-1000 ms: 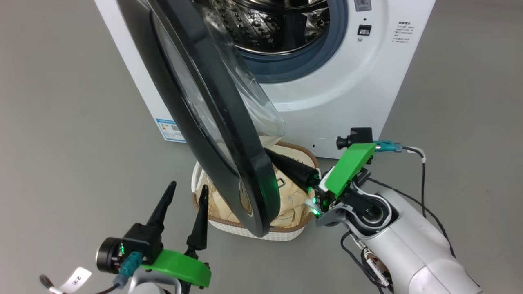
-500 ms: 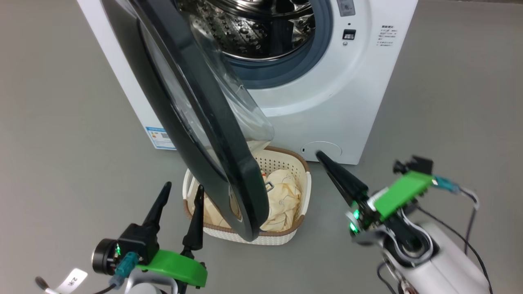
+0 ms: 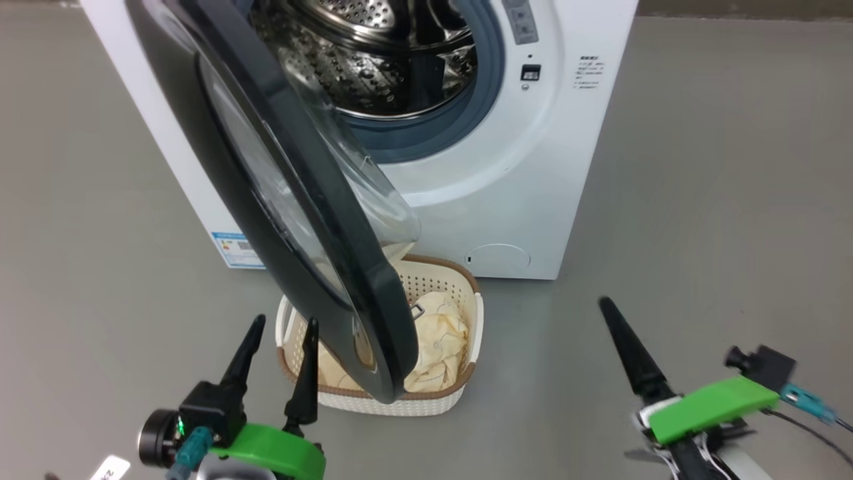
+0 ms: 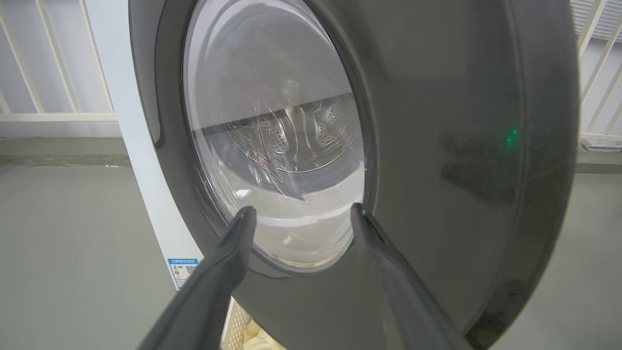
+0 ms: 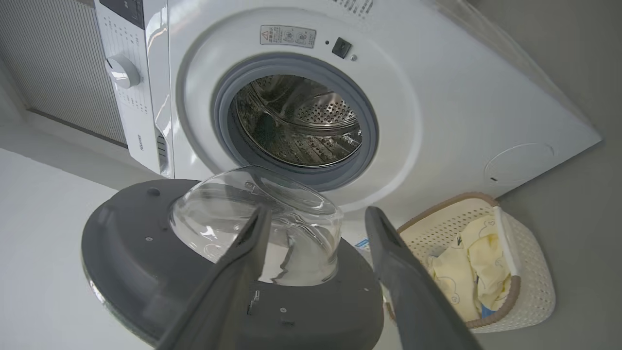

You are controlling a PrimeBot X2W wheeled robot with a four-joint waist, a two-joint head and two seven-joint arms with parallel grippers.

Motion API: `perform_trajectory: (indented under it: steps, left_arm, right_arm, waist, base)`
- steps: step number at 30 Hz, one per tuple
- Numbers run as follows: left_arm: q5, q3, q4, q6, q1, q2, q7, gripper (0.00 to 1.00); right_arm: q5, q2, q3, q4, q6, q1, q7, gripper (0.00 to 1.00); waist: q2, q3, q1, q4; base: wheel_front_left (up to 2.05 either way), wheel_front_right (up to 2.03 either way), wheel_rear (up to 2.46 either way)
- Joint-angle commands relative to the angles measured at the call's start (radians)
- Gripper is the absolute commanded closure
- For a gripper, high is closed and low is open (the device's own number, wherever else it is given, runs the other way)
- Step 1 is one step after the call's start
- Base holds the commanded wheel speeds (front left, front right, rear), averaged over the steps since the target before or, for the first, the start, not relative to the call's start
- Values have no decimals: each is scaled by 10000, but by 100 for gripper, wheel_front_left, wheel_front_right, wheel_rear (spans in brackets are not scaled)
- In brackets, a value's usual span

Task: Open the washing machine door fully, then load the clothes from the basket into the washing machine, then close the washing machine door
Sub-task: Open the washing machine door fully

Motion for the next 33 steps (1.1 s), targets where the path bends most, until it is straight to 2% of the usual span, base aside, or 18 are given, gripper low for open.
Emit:
perform_trajectory:
  steps: [1,5,12,17,21,25,28,33]
  left_arm:
    - [104,358,-201,-42,-57,156,-82,0]
    - [97,406,-210,-92,59,156,-82,0]
    - [22,380,-238,-116,177,156,-82,0]
    - [-9,359,-231,-125,207,156,-82,0]
    - [-16,366,-198,-128,183,156,-82,0]
    - [-7,422,-146,-173,120,156,-82,0]
    - [25,466,-92,-214,56,156,-82,0]
    - [65,513,-58,-229,-1,156,-82,0]
  right_arm:
    - [-455,-180,14,-157,17,103,-210,0]
    - [-2264,-353,-927,211,17,595,-494,0]
    - [-6912,415,-4281,-302,17,1741,-512,0]
    - [-9931,976,-5722,-1115,17,2320,-513,0]
    - [-11893,1373,-6202,-1629,17,2455,-360,0]
    - [-13503,1688,-6065,-1910,17,2395,-68,0]
    - [-14115,1948,-5917,-1972,17,2328,29,0]
    - [-14370,2207,-5840,-1933,17,2302,66,0]
  waist:
    - [0,-106,0,-114]
    - [0,-193,0,-269]
    - [0,-288,0,-471]
    - [0,-315,0,-580]
    - [0,-311,0,-637]
    - [0,-278,0,-670]
    - [0,-242,0,-670]
    - [0,-199,0,-667]
  base:
    - [0,0,0]
    - [0,0,0]
    - [0,0,0]
    - [0,0,0]
    - [0,0,0]
    - [0,0,0]
    - [0,0,0]
    - [0,0,0]
